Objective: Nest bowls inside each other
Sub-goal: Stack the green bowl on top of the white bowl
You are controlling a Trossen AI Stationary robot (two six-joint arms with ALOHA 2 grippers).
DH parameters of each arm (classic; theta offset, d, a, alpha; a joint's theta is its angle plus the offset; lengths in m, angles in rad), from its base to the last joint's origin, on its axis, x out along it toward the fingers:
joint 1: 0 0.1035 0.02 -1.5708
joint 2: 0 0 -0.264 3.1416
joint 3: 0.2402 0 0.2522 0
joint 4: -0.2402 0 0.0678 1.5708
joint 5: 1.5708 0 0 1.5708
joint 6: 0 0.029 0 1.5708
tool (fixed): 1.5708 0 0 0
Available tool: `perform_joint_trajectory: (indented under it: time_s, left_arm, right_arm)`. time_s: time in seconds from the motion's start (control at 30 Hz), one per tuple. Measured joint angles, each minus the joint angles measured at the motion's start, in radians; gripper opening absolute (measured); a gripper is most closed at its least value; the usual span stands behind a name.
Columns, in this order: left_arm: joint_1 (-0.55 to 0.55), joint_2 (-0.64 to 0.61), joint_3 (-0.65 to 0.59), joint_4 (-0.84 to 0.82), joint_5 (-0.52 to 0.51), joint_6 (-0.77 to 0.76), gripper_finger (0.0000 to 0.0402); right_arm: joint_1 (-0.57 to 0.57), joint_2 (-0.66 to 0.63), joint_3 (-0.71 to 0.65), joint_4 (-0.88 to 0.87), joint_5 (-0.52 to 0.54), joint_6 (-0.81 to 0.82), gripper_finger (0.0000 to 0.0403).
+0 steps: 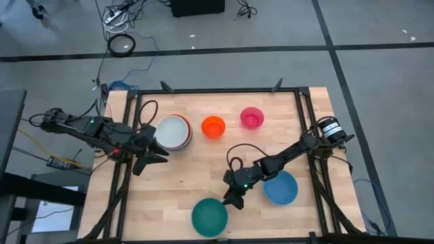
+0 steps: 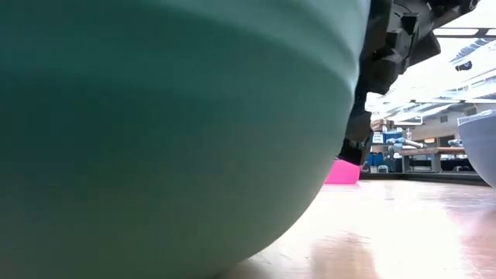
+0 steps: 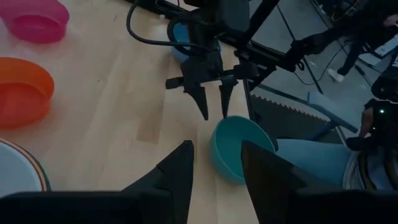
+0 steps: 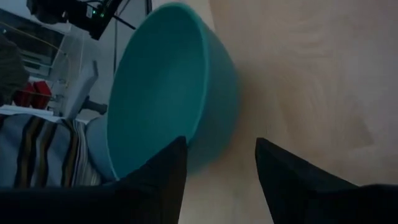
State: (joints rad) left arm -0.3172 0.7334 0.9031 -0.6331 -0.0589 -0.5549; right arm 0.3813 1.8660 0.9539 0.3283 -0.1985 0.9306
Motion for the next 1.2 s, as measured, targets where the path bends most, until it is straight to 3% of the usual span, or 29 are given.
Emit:
perform_joint_trajectory:
  time_s: [0.53,0.9,1.2]
  left_arm:
    - [0.000,0.002,0.000,0.000,-0.053,-0.017,0.0143]
    - [-0.061,0.096,0.000,-0.009,-0.008,-0.112,0.0143]
    - [-0.112,0.170,0.000,0.080,-0.008,-0.111,0.0143]
  right_arm:
    - [0.017,0.000,0.000,-0.005,0.014,0.008,0.0176]
    - [0.007,0.000,0.001,-0.013,0.045,-0.026,0.0176]
    - [0.006,0.135,0.188,-0.121,-0.047,-0.104,0.0174]
